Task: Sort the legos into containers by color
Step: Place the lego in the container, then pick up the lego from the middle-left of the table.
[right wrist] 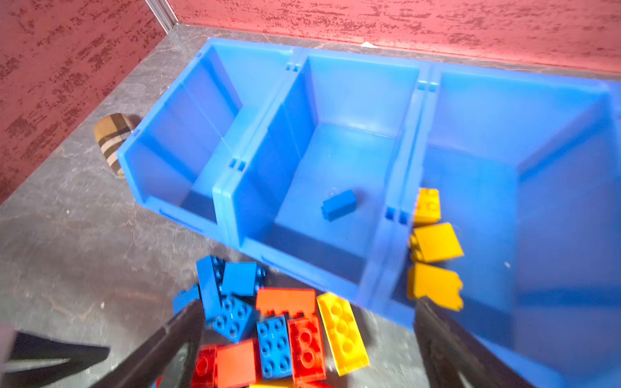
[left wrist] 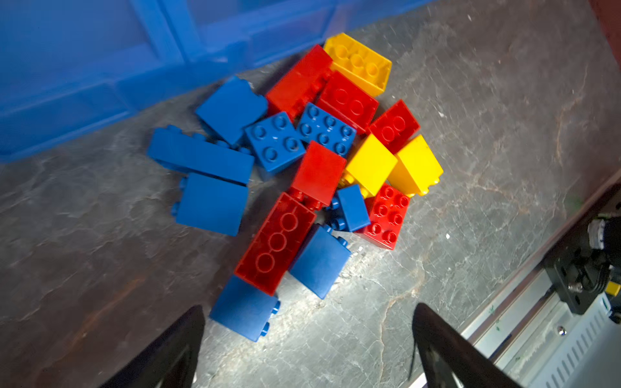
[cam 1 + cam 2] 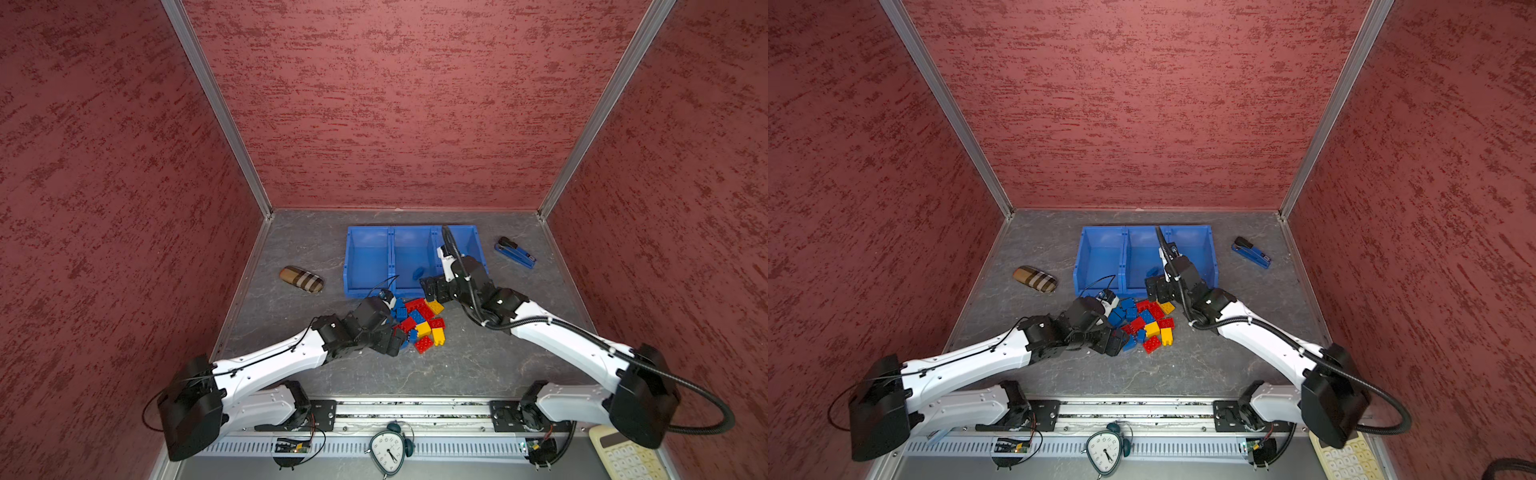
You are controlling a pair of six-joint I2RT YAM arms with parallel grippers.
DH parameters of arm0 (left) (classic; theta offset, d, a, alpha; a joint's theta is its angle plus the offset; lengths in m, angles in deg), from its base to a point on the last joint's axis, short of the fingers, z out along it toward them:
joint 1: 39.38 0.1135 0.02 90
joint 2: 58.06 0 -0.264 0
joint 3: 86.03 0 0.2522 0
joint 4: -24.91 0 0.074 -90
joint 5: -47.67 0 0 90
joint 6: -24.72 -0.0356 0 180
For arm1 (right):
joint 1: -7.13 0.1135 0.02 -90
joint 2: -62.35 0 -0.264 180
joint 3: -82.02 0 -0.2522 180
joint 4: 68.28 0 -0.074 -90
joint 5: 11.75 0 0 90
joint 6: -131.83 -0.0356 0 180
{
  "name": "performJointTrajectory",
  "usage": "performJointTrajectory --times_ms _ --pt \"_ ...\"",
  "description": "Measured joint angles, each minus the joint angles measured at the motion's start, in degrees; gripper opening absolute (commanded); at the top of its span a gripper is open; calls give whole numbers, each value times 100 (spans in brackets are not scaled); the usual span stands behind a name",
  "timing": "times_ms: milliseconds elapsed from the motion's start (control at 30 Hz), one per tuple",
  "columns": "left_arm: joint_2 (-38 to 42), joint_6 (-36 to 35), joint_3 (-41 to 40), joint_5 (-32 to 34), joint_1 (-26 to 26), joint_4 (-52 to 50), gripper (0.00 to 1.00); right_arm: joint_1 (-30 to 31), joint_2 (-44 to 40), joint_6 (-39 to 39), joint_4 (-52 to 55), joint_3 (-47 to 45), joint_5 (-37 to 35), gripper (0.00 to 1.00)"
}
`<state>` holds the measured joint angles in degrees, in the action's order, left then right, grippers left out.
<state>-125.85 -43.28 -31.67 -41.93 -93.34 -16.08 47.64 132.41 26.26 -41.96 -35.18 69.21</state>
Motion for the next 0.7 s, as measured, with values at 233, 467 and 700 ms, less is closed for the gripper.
performJointTrajectory --times_ms 233,467,700 --pt "-1016 -192 614 -415 -549 -267 72 0 -881 -297 44 -713 -876 99" --pt "-1224 -101 529 -369 -710 -411 69 0 -824 -398 52 -754 -1338 99" --pt "-1567 7 420 -68 -697 -275 69 0 -750 -369 46 -754 -1523 99"
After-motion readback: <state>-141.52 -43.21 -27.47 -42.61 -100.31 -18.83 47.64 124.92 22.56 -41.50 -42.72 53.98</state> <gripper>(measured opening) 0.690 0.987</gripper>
